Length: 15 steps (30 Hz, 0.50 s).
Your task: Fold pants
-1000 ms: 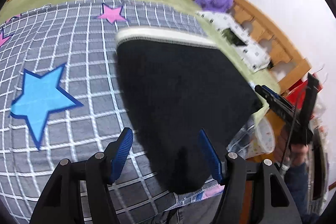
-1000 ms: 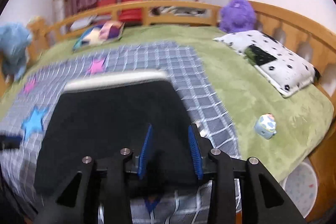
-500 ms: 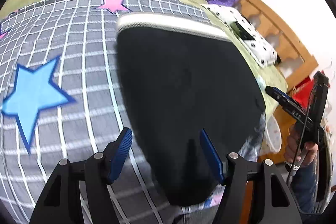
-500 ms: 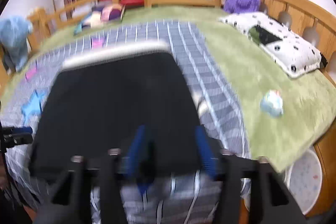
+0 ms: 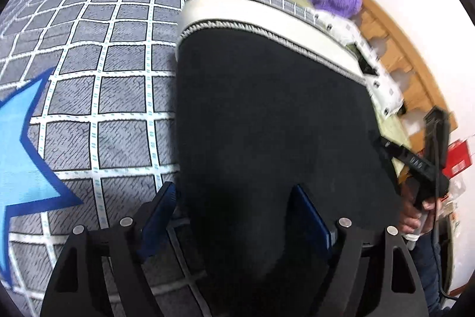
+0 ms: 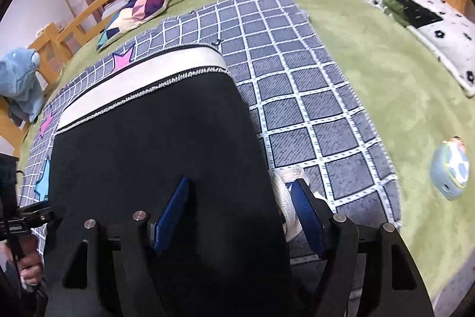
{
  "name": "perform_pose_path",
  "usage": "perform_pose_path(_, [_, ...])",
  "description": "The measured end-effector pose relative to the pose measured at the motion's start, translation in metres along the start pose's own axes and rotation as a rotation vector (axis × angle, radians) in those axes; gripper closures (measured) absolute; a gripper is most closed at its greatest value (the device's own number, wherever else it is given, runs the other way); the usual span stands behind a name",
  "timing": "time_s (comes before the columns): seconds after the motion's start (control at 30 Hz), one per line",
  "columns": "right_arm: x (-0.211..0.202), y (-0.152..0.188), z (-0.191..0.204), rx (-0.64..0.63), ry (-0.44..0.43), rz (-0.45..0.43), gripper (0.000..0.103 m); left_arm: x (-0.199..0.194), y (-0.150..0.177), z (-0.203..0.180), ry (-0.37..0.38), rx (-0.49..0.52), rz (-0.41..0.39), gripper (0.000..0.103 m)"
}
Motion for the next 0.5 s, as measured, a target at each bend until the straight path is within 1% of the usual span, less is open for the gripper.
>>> perform_pose_path(0.1, [0.008,0.001,-0.005,0.019,-0.035,0.021,0.034,0.002,-0.001,-0.003,-0.006,0.02,-0.019,0.023])
perform_pose_path(0.17, [0.01,0.004,-0.003,0.036,-0.051,0.027,0.034,0.005,-0.003,-0.004,0.003,0.011,-0.032,0.025])
perform_pose_path(0.2, [0.012,0.006,-0.004,0.054,-0.064,0.031,0.034,0.009,-0.006,-0.006,0.008,0.002,-0.034,0.029])
perform_pose_path(0.23, [0.013,0.008,-0.004,0.071,-0.074,0.035,0.034,0.01,-0.007,-0.008,0.016,-0.006,-0.031,0.039])
perform_pose_path(0.27, [0.013,0.009,-0.004,0.089,-0.084,0.039,0.035,0.01,-0.007,-0.008,0.023,-0.017,-0.021,0.043])
perform_pose_path(0.3, [0.014,0.01,-0.005,0.112,-0.097,0.046,0.034,0.01,-0.009,-0.01,0.017,-0.026,-0.017,0.052])
perform_pose_path(0.33, [0.013,0.012,-0.005,0.135,-0.121,0.056,0.04,0.007,-0.011,-0.012,0.019,-0.024,-0.014,0.061])
perform_pose_path(0.37, [0.011,0.015,-0.003,0.162,-0.157,0.07,0.05,0.004,-0.013,-0.013,0.023,-0.016,-0.014,0.064])
perform_pose_path(0.4, [0.008,0.015,-0.001,0.193,-0.188,0.072,0.051,0.001,-0.017,-0.016,0.024,-0.017,-0.015,0.069])
perform_pose_path(0.43, [0.005,0.015,0.0,0.188,-0.183,0.065,0.055,-0.001,-0.02,-0.018,0.027,-0.024,-0.014,0.072])
perform_pose_path(0.5, [-0.002,0.012,0.008,0.13,-0.134,0.035,0.062,-0.007,-0.031,-0.022,0.04,-0.041,-0.03,0.076])
Point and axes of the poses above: each gripper's, at about its wrist camera, not at the fingertips, and x roughly the way its jaws point, z to its left, y to its underside, the point moved 7 cm from there along x, roughly the way its jaws point, and after that the axes turned 15 degrees about -z, right-handed, at the moved point
